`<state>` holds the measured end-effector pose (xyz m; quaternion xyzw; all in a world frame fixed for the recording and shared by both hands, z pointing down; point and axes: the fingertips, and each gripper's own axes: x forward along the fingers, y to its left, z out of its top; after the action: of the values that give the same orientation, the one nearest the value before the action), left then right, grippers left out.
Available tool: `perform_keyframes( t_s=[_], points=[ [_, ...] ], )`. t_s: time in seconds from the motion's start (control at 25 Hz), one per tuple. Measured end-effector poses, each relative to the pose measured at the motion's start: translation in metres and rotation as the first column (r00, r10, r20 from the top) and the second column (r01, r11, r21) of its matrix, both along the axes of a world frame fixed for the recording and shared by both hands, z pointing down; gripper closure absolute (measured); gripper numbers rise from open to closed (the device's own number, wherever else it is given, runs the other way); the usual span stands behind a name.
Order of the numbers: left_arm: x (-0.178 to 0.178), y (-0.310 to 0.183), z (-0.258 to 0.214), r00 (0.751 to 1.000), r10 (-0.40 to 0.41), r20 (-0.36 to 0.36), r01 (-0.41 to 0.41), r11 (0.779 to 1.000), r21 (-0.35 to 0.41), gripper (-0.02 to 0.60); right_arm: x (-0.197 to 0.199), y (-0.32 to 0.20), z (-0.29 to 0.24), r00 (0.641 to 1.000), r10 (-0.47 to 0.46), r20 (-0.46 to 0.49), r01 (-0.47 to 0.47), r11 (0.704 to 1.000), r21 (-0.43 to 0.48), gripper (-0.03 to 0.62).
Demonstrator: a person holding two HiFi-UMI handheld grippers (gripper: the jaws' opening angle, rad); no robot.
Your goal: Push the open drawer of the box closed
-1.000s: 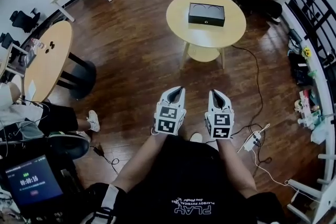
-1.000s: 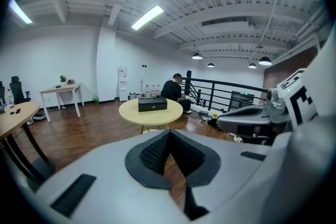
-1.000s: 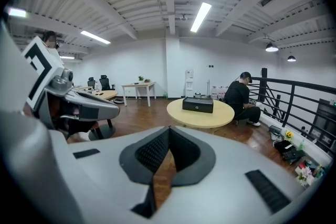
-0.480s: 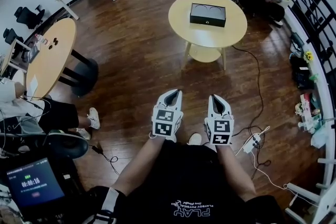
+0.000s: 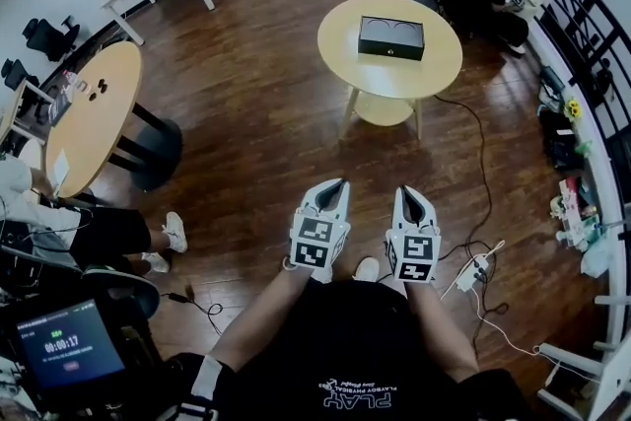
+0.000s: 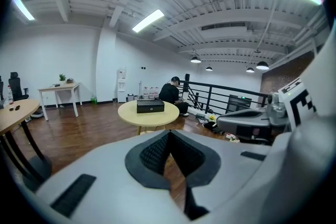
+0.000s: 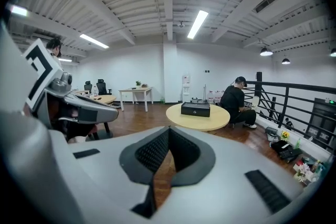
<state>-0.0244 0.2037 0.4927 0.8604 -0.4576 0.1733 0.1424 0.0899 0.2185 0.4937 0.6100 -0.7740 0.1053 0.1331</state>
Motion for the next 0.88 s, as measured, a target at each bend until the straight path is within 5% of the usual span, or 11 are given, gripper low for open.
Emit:
perform_keyframes(
  t_s=[0.28,0.88],
  points=[
    [0.005,0.002,-0.011,0.999,0.052,-0.013,-0.051,0.998,0.035,0.584,-0.004,-0.008,-0.018,1.0,0.03,0.001,-0.03,0.998,0.048,0.589],
    [-0.033,-0.027,-0.034,0.999,0.016,-0.038,-0.015,0.999,0.038,0.584,-0.031,-0.02,-0.039,0.999,0.04,-0.026,-0.039,0.998,0.058,0.589]
  ],
)
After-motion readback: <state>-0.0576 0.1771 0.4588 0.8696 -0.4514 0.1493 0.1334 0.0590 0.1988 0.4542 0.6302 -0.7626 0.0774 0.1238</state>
